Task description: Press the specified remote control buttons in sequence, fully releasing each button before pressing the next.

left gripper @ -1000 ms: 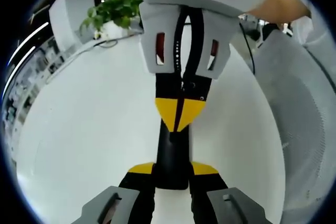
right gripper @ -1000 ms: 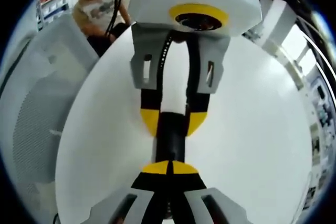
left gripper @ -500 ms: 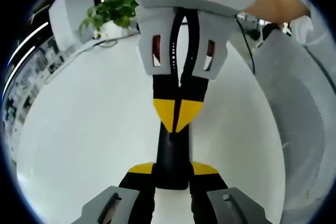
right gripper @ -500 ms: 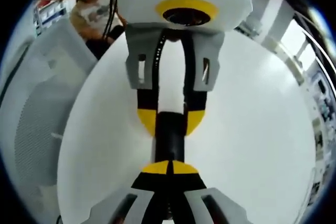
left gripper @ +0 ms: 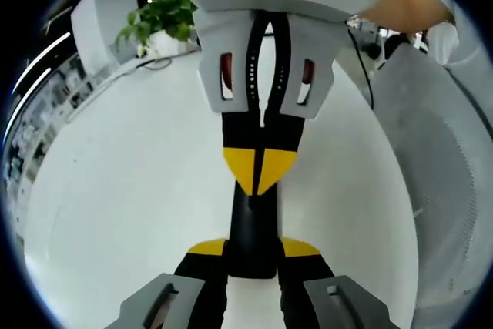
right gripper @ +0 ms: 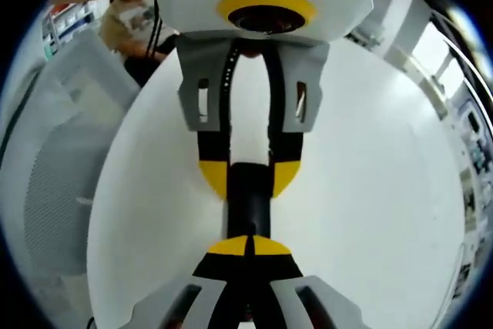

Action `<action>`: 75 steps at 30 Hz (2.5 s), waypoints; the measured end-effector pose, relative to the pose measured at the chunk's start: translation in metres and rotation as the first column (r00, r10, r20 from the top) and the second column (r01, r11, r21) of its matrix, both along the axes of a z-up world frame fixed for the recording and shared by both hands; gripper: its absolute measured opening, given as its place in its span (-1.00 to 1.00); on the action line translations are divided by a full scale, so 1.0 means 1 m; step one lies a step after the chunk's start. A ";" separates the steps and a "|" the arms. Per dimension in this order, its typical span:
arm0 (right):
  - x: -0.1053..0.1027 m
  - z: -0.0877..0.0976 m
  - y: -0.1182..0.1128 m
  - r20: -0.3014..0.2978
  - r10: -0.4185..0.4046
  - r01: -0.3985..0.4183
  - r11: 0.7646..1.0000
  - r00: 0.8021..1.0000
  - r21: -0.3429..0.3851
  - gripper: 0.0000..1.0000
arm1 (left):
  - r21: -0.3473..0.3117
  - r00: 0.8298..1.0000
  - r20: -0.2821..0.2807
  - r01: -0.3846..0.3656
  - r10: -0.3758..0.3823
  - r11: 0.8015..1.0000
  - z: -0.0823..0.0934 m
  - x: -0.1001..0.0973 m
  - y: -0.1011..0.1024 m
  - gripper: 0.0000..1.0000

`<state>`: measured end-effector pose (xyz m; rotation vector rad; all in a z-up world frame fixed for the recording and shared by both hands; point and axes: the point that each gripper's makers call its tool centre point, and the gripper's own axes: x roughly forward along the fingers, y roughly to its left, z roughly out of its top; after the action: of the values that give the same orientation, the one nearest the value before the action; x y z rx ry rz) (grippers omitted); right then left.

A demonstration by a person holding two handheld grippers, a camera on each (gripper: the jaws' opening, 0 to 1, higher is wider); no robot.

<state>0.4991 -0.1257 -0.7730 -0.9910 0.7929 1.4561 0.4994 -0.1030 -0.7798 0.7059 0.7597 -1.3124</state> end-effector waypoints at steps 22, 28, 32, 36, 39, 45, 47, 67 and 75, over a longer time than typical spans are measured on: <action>-0.001 0.001 0.000 0.040 0.041 -0.041 0.999 0.998 0.004 -1.00 | -0.003 1.000 0.003 -0.006 0.006 1.000 0.000 0.000 0.000 -0.53; -0.001 0.004 0.001 0.042 0.033 -0.034 0.999 0.999 0.022 -1.00 | -0.001 1.000 0.003 -0.006 0.006 1.000 0.000 0.000 0.000 -0.53; -0.001 0.009 0.000 0.059 0.039 -0.041 0.999 0.997 0.028 -1.00 | -0.001 1.000 0.003 -0.005 0.005 1.000 0.001 0.000 0.000 -0.53; -0.002 0.012 0.000 0.065 0.042 -0.044 0.998 0.997 0.034 -1.00 | 0.000 1.000 0.003 -0.004 0.004 1.000 0.000 0.000 0.000 -0.53; -0.002 0.013 0.000 0.071 0.044 -0.046 0.998 0.996 0.035 -1.00 | 0.000 1.000 0.003 -0.005 0.005 1.000 0.000 0.000 0.000 -0.53; -0.001 0.015 -0.001 0.081 0.045 -0.047 0.998 0.996 0.030 -1.00 | 0.000 1.000 0.004 -0.006 0.006 1.000 0.000 0.000 0.000 -0.52; 0.000 0.016 -0.001 0.085 0.043 -0.046 0.998 0.995 0.035 -1.00 | 0.000 1.000 0.004 -0.007 0.007 1.000 0.000 0.000 0.000 -0.52; 0.004 0.024 0.005 0.103 0.034 -0.042 0.997 0.994 0.068 -1.00 | -0.004 1.000 0.004 -0.006 0.006 1.000 0.000 0.000 0.000 -0.52; 0.003 0.023 0.006 0.097 0.040 -0.047 0.997 0.994 0.067 -1.00 | -0.004 1.000 0.004 -0.006 0.006 1.000 0.001 0.000 0.000 -0.52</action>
<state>0.5024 -0.1196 -0.7505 -1.0225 0.6508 1.4529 0.4996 -0.1032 -0.7791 0.7026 0.7552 -1.3068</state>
